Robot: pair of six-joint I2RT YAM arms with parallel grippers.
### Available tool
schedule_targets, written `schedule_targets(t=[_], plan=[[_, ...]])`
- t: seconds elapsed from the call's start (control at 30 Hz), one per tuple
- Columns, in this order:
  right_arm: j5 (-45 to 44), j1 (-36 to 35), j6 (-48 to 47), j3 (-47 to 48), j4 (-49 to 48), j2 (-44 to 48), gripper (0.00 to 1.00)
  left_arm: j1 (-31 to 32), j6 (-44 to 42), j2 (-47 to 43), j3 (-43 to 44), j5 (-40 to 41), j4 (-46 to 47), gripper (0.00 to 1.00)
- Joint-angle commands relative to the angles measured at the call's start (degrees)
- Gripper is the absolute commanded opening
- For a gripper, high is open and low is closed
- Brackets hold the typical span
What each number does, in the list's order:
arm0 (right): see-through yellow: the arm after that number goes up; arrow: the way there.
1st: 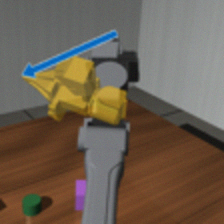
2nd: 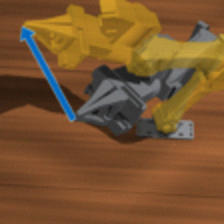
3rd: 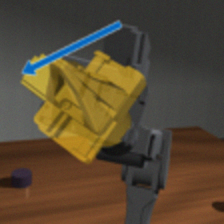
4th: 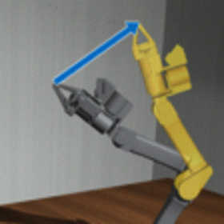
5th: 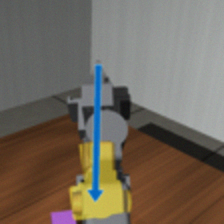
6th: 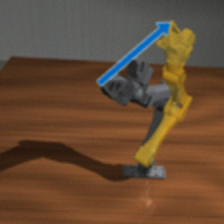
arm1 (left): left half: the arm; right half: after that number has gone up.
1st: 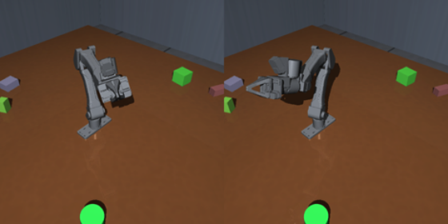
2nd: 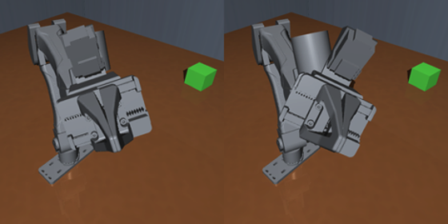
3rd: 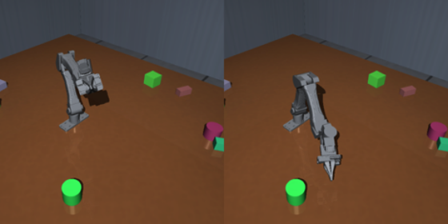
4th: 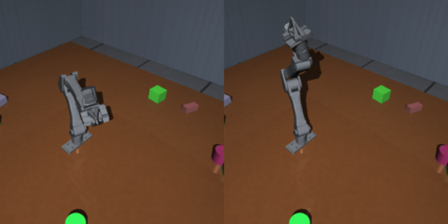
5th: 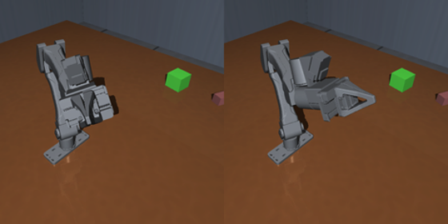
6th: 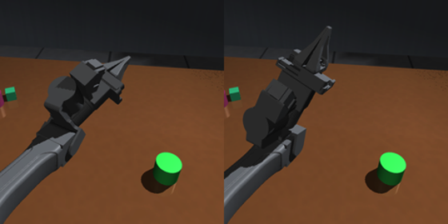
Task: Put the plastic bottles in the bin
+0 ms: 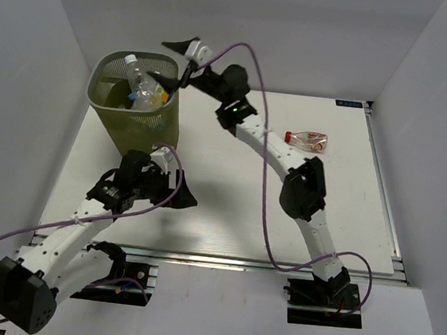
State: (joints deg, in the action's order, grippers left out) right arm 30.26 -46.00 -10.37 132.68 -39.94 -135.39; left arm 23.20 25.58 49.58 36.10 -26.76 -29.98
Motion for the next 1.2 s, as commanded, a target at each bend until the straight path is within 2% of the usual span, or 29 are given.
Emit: schedule_targets(t=[0.0, 0.03, 0.07, 0.1, 0.13, 0.17, 0.2, 0.23, 0.27, 0.3, 0.33, 0.37, 0.4, 0.47, 0.5, 0.53, 0.7, 0.83, 1.17], plan=[[-6.17, 8.09, 2.27, -3.39, 5.71, 11.28, 0.86, 0.44, -0.36, 3.58, 0.99, -3.2, 9.4, 1.0], [-7.48, 10.81, 2.98, -4.87, 8.28, 13.73, 0.85, 0.96, -0.36, 4.81, 0.99, -3.21, 12.11, 1.0], [-8.19, 12.32, 3.51, -7.06, 16.05, 16.45, 0.83, 0.97, -0.36, 6.13, 0.99, -3.21, 12.92, 1.0], [-7.85, 19.38, 3.34, -10.22, 18.13, 19.35, 0.72, 1.58, -0.97, 8.58, 2.12, -3.21, 13.71, 1.0], [-7.41, 21.72, 2.12, -11.73, 20.5, 20.68, 0.62, 1.58, -1.58, 9.65, 2.66, -3.21, 15.02, 1.0], [-6.63, 25.31, 1.07, -15.75, 26.87, 24.18, 0.39, 2.28, -2.2, 10.61, 3.71, -3.21, 15.04, 1.0], [-1.83, 29.26, -3.3, -18.66, 29.72, 25.17, 0.27, 2.29, -2.2, 12.19, 3.72, -3.21, 15.91, 1.0], [-0.31, 31.04, -8.3, -19.21, 41.76, 26.13, 0.17, 2.29, -2.2, 12.81, 4.41, -2.6, 16.96, 1.0], [4.15, 34.36, -10.79, -19.22, 46.31, 26.41, 0.05, 2.98, -2.73, 13.34, 5.03, -1.9, 16.97, 1.0], [4.63, 37.09, -19.6, -18.61, 51.14, 26.15, 0.0, 2.99, -2.73, 14.04, 5.04, -1.89, 18.01, 1.0], [4.63, 38.25, -22.3, -17.47, 60.76, 25.54, 0.0, 3.6, -2.73, 14.05, 5.04, -1.28, 19.33, 1.0], [0.11, 39.74, -25.8, -13.63, 71.21, 23.09, 0.0, 3.61, -1.95, 14.05, 5.04, -1.27, 20.04, 1.0], [-1.77, 40.8, -31.58, -12.81, 77.5, 22.2, 0.23, 4.13, -1.24, 14.83, 4.51, -1.27, 20.74, 1.0], [-4.84, 42.04, -40.03, -10.96, 85.68, 18.35, 0.62, 4.13, -0.63, 15.98, 4.51, -1.27, 21.98, 1.0], [-5.73, 42.74, -41.38, -10.35, 89.74, 17.37, 0.78, 4.74, -0.62, 16.51, 4.51, -1.27, 21.98, 1.0], [-5.74, 43.09, -44.88, -10.16, 90.82, 16.14, 0.87, 4.75, -0.62, 17.12, 4.51, -1.27, 21.98, 1.0], [-5.04, 44.33, -54.83, -13.33, 95.04, 13.94, 0.9, 6.67, -0.62, 19.59, 6.44, -0.14, 20.84, 1.0], [-4.33, 43.54, -62.31, -8.51, 102.34, 8.66, 0.9, 7.82, 0.6, 19.59, 6.44, 1.01, 20.84, 1.0], [-5.74, 40.29, -64.69, -13.33, 93.48, 5.32, 0.89, 10.19, 2.89, 18.53, 5.39, 4.0, 18.47, 1.0]])
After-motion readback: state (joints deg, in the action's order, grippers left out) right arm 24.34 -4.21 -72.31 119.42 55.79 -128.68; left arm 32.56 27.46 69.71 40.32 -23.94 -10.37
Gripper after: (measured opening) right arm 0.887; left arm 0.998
